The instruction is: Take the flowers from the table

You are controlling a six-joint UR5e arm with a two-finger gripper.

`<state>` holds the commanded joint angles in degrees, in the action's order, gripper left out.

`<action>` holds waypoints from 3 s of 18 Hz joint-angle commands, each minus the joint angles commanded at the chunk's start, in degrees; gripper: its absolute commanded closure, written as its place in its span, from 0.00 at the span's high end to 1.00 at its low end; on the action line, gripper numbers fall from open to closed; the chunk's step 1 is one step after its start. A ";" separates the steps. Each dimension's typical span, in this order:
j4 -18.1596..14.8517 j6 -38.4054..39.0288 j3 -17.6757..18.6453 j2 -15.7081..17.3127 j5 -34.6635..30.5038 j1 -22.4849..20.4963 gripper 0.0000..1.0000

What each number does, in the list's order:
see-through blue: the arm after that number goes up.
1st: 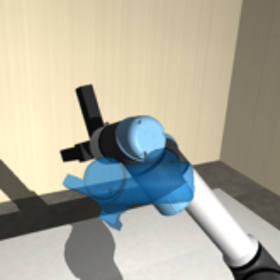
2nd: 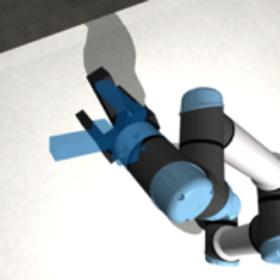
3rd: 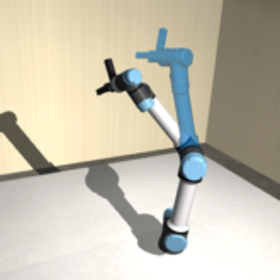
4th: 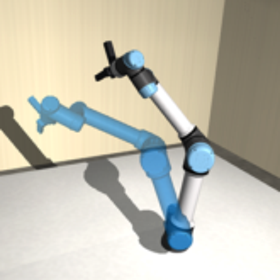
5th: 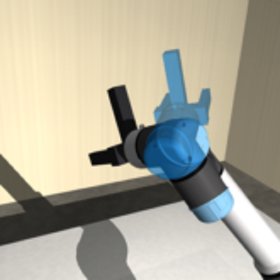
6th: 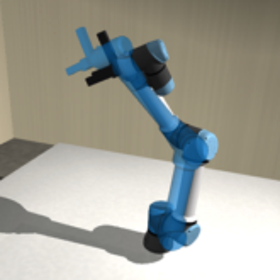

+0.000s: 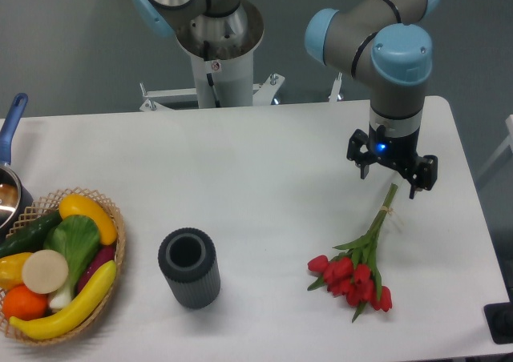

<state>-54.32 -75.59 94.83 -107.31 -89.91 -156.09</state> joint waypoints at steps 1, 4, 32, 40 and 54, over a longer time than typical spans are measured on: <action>0.09 -0.09 0.00 -0.17 0.00 0.00 1.00; 0.26 0.00 0.35 -0.44 0.00 0.09 1.00; 10.81 1.76 1.14 -15.29 1.06 2.37 0.83; 10.81 3.42 1.23 -13.89 1.05 2.29 0.00; -1.47 6.95 -5.78 -6.42 0.88 0.53 0.00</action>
<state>-55.79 -68.64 89.05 -113.73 -89.03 -155.57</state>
